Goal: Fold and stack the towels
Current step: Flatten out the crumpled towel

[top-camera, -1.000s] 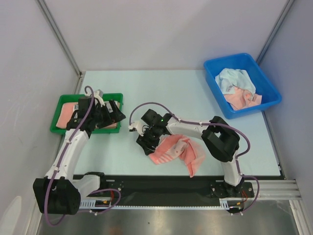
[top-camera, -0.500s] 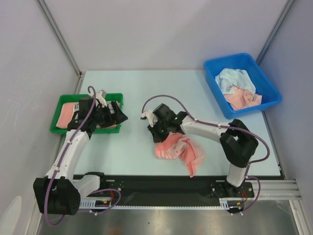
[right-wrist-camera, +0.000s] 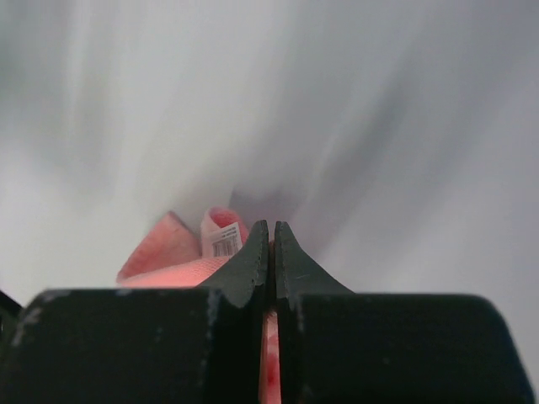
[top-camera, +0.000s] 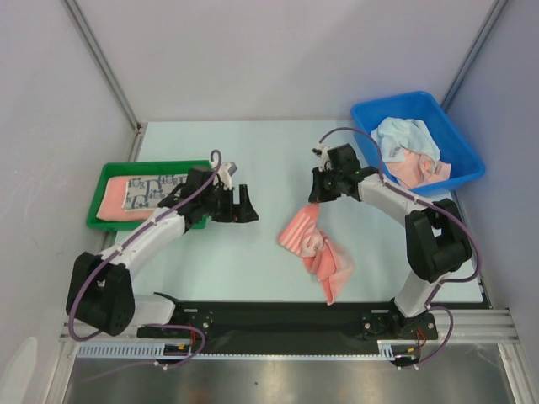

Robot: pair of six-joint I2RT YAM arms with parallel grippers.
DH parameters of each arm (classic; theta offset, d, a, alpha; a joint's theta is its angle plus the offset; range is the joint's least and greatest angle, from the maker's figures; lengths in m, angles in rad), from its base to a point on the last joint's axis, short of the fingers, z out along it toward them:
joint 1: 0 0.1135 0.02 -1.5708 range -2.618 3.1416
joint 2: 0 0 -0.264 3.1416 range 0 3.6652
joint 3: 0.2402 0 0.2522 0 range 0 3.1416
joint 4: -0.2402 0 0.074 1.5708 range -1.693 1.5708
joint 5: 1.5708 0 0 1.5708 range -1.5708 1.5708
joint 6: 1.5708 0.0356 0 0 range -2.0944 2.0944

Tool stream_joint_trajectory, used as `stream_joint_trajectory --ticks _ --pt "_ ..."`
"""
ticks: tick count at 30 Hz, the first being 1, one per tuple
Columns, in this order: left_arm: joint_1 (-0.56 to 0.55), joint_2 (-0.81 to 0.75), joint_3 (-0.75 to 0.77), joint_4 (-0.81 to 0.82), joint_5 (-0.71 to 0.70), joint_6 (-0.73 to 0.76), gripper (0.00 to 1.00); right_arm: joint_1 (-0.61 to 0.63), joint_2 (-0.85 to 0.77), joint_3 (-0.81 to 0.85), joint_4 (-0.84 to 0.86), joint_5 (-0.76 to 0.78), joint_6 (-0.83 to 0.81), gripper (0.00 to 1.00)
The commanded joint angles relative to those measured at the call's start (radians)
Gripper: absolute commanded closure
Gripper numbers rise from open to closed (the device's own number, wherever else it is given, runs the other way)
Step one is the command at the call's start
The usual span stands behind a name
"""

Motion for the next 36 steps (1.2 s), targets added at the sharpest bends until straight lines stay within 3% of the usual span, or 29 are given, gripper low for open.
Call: stream_joint_trajectory --ticks 1,9,16,24,31,36 --pt "-0.054 0.060 0.058 0.090 0.002 0.008 0.12 -0.066 0.027 0.003 -0.012 0.007 0.026 1.00" --pt "-0.138 0.258 0.124 0.190 0.067 0.060 0.12 -0.179 0.052 -0.013 -0.031 -0.008 0.004 1.00" --pt "-0.169 0.448 0.270 0.199 0.173 0.251 0.13 -0.201 0.055 -0.013 -0.031 -0.028 -0.016 1.00" --pt "-0.170 0.542 0.275 0.257 0.397 0.373 0.16 -0.247 0.067 -0.013 -0.028 -0.051 -0.016 1.00" --pt "-0.175 0.616 0.319 0.214 0.436 0.399 0.18 -0.265 0.078 -0.012 -0.023 -0.054 -0.008 1.00" --pt "-0.174 0.645 0.341 0.170 0.381 0.432 0.19 -0.267 0.087 -0.012 -0.019 -0.059 -0.013 1.00"
